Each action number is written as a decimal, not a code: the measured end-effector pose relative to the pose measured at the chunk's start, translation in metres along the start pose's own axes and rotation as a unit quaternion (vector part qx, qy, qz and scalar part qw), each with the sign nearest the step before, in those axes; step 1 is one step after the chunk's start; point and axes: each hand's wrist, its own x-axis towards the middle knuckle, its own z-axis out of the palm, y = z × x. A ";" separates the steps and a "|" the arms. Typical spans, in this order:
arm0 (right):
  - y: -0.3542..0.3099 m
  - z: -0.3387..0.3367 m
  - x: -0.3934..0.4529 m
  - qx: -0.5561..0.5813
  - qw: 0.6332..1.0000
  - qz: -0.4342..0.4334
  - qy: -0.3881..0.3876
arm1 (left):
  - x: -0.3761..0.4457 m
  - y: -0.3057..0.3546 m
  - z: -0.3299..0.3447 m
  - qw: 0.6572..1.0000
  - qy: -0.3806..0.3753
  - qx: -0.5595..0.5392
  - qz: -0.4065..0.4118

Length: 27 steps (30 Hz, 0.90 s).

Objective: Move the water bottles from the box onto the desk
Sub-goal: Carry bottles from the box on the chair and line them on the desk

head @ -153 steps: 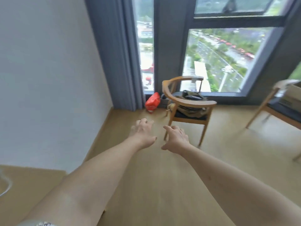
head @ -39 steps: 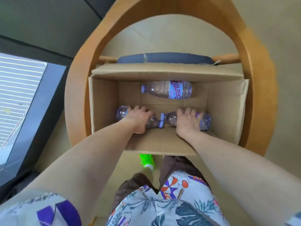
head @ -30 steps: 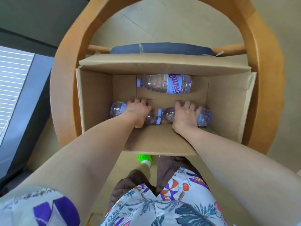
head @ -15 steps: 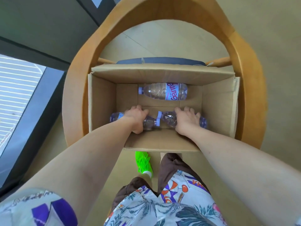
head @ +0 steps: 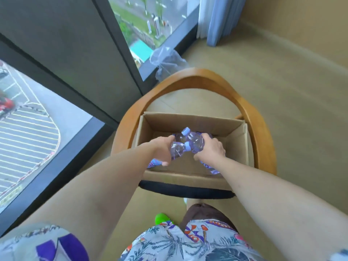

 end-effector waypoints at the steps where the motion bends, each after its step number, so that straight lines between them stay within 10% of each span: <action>1: -0.009 -0.009 -0.010 0.017 1.000 -0.010 0.010 | -0.014 -0.002 -0.007 0.999 0.019 -0.026 0.001; 9: -0.068 -0.062 -0.104 0.141 0.977 -0.124 0.098 | -0.139 -0.022 -0.039 0.952 0.206 -0.224 0.020; 27: -0.264 -0.037 -0.225 0.277 0.864 -0.412 -0.079 | -0.357 -0.115 -0.005 0.604 0.475 -0.640 -0.012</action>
